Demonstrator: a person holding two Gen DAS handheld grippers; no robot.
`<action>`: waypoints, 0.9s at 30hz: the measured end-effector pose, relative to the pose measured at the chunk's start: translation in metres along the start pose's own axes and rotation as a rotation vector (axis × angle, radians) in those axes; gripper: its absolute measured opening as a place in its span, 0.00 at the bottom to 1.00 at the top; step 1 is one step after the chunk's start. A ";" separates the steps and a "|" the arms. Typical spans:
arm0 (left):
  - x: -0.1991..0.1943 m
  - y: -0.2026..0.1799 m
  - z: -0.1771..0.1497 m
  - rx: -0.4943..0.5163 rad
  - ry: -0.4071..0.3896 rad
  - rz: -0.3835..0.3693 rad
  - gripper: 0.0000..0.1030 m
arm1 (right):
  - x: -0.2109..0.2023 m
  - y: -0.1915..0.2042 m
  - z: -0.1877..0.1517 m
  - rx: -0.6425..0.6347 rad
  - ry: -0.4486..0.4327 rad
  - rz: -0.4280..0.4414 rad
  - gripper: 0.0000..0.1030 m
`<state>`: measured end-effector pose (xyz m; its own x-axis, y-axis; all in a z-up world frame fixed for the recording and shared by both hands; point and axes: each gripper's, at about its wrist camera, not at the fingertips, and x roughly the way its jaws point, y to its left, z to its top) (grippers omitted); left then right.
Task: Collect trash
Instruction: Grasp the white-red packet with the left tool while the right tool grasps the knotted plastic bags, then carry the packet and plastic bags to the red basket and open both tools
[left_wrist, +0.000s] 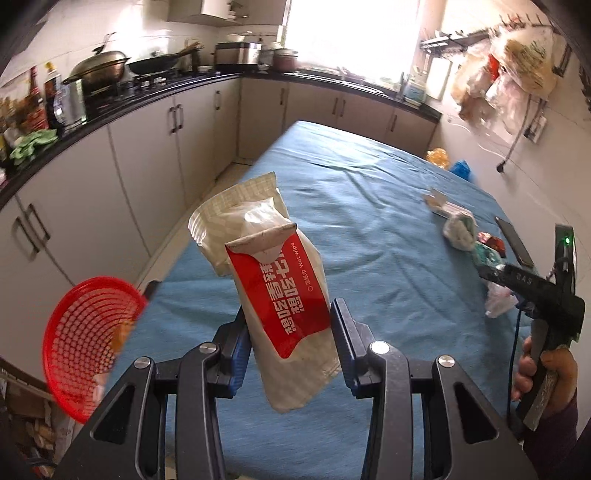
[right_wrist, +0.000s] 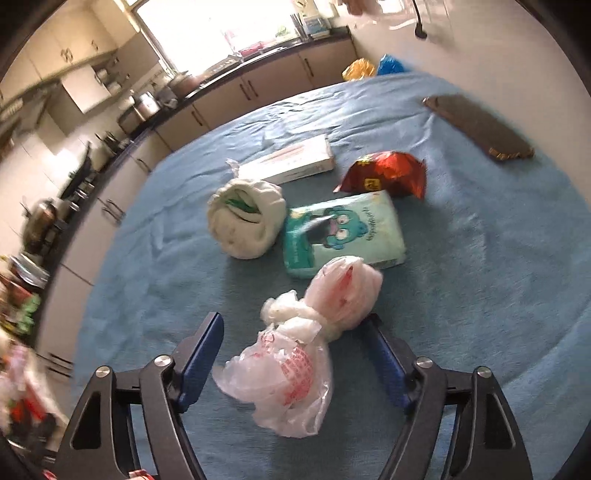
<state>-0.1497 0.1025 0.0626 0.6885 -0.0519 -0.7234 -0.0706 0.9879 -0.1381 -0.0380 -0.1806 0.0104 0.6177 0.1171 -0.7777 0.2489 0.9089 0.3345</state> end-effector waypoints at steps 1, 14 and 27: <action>-0.003 0.009 -0.001 -0.011 -0.003 0.010 0.39 | -0.001 0.000 -0.001 -0.011 -0.005 -0.021 0.60; -0.020 0.084 -0.022 -0.128 -0.012 0.101 0.39 | -0.035 0.004 -0.021 -0.013 -0.024 0.035 0.46; -0.037 0.117 -0.040 -0.172 -0.015 0.234 0.39 | -0.064 0.092 -0.064 -0.235 -0.006 0.258 0.46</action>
<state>-0.2121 0.2139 0.0464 0.6498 0.1778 -0.7390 -0.3490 0.9335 -0.0823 -0.1022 -0.0789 0.0575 0.6426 0.3533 -0.6799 -0.0946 0.9171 0.3872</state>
